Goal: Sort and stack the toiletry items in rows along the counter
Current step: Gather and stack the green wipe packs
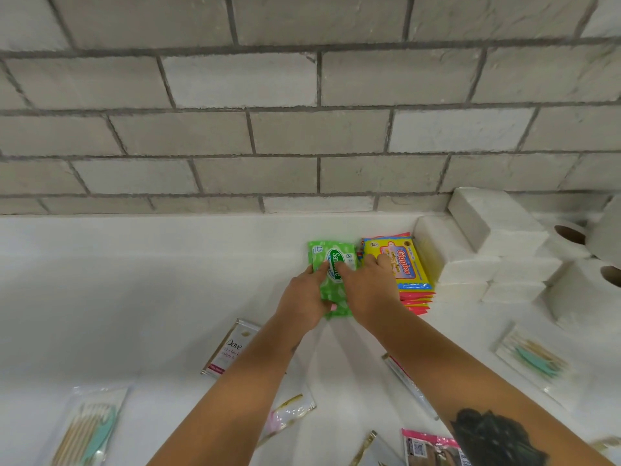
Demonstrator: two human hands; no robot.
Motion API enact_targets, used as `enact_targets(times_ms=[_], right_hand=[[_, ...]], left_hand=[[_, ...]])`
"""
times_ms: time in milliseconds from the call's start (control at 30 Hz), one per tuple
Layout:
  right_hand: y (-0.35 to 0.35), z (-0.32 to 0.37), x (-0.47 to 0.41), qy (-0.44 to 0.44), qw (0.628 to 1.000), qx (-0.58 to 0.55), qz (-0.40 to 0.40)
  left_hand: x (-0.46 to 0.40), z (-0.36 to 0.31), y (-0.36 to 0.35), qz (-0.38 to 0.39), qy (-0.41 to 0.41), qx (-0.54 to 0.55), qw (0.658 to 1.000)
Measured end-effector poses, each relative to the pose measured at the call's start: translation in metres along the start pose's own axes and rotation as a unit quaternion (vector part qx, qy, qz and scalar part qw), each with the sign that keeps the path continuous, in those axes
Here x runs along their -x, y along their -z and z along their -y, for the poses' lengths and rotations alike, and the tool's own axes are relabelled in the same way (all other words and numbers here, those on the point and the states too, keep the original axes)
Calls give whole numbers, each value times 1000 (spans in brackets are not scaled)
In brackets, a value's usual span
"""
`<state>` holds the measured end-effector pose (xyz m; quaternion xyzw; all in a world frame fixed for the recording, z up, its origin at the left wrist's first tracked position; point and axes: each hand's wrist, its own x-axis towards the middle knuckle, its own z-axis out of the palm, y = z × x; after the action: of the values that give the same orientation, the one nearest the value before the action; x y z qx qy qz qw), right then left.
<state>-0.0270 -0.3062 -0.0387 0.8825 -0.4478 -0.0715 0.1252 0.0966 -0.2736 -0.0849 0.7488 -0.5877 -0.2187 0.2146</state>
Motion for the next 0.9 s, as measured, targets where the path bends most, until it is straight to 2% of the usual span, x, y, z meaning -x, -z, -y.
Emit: enact_targets(times_ms=[633,900], right_hand=[[4,10,0,-13,999,32,-12],[3,6,15,-36,997,-45,-48]], left_hand=[[7,-4,9,30,-2,-29,999],[35,-5,32,3,2,51,999]])
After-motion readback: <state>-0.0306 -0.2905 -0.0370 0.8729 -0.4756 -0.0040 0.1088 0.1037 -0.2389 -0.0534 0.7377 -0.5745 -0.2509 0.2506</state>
